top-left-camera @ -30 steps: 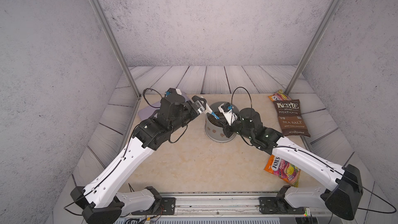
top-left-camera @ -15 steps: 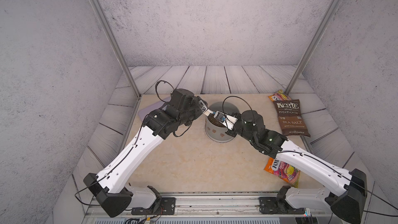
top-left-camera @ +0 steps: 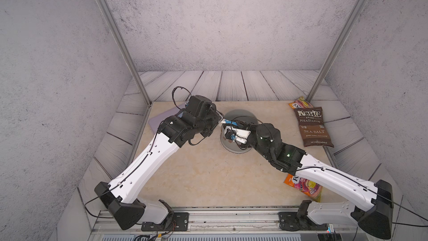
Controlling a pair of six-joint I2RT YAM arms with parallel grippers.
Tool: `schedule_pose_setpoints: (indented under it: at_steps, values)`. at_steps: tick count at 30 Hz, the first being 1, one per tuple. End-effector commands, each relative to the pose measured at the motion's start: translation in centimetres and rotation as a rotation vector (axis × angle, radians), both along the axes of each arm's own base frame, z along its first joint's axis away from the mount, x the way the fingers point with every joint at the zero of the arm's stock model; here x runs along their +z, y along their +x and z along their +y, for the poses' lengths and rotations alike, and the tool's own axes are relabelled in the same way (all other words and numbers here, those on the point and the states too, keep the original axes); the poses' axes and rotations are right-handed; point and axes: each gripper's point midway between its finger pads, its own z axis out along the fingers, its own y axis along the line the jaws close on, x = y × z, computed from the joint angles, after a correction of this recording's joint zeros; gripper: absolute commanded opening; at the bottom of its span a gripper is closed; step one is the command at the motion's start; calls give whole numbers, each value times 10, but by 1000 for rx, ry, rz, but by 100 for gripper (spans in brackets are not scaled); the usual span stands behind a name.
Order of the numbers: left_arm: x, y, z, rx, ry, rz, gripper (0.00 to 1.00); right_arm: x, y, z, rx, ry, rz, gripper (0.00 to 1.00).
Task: Scrub the dried mud off the ceramic pot
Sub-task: Pick up the brush from the center of the board.
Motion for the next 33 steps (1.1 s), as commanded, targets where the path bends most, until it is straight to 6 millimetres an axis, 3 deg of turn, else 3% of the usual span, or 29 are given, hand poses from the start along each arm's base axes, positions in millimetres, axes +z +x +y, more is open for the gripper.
schedule_pose_setpoints:
  at_steps: [1, 6, 14, 17, 21, 23, 26, 29, 33]
  values:
    - [-5, 1, 0, 18, -41, 31, 55, 13, 4, -4, -44, 12, -63, 0]
    - [-9, 4, 2, 23, -62, 36, 34, 15, -4, 4, -21, 29, -80, 0]
    - [1, 6, 3, 4, -87, -12, 12, -2, -7, 10, -22, 24, -51, 2]
    - [3, 7, 3, -19, -96, -44, 5, 0, -9, 11, -23, 66, -23, 17]
    - [15, 14, 11, -35, -99, -169, 0, 6, -12, 9, -41, 176, 50, 62]
    - [22, 18, 18, -44, -85, -236, 0, 15, -15, 7, -44, 266, 92, 74]
    - [34, 21, 26, -91, -51, -333, 0, 29, -26, 5, -15, 401, 195, 84]
    - [47, 22, 25, -160, -73, -432, 0, 37, -41, 8, 56, 527, 350, 89]
    - [62, 20, 26, -257, -66, -556, 0, 56, -45, 4, 91, 760, 535, 92]
